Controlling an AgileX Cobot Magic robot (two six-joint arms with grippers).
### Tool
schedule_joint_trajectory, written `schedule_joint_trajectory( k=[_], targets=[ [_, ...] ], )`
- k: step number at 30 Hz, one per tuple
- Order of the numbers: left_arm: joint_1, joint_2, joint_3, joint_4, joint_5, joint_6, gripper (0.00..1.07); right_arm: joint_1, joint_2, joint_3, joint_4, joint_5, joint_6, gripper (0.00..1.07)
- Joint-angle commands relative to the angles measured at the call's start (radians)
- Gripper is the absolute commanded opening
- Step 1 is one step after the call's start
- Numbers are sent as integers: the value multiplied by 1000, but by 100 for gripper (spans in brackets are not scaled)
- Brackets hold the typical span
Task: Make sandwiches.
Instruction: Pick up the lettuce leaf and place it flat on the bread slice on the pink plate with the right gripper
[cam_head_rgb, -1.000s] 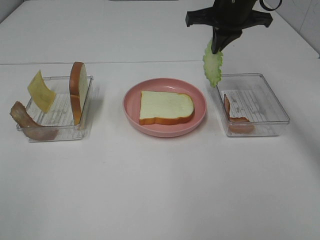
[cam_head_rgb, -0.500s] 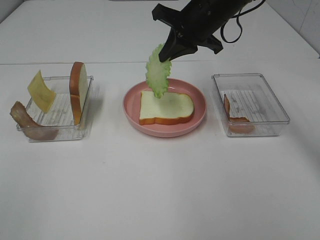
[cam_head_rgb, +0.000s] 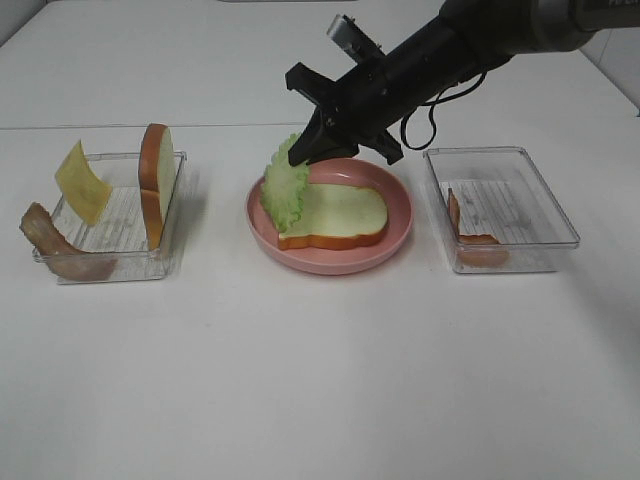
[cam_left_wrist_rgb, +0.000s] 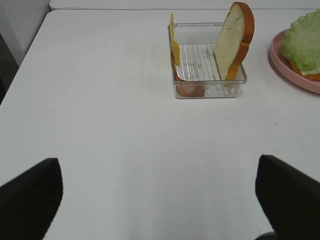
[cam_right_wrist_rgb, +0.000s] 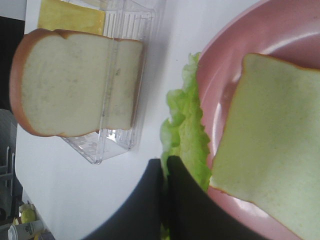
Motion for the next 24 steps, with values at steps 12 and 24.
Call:
schedule_joint_trajectory(
  k=[12, 24],
  targets=[
    [-5, -13, 0, 3, -6, 0, 102, -4, 5, 3, -322, -39, 101, 0],
    [-5, -13, 0, 3, -6, 0, 102, -4, 5, 3, -402, -65, 140, 2]
  ],
)
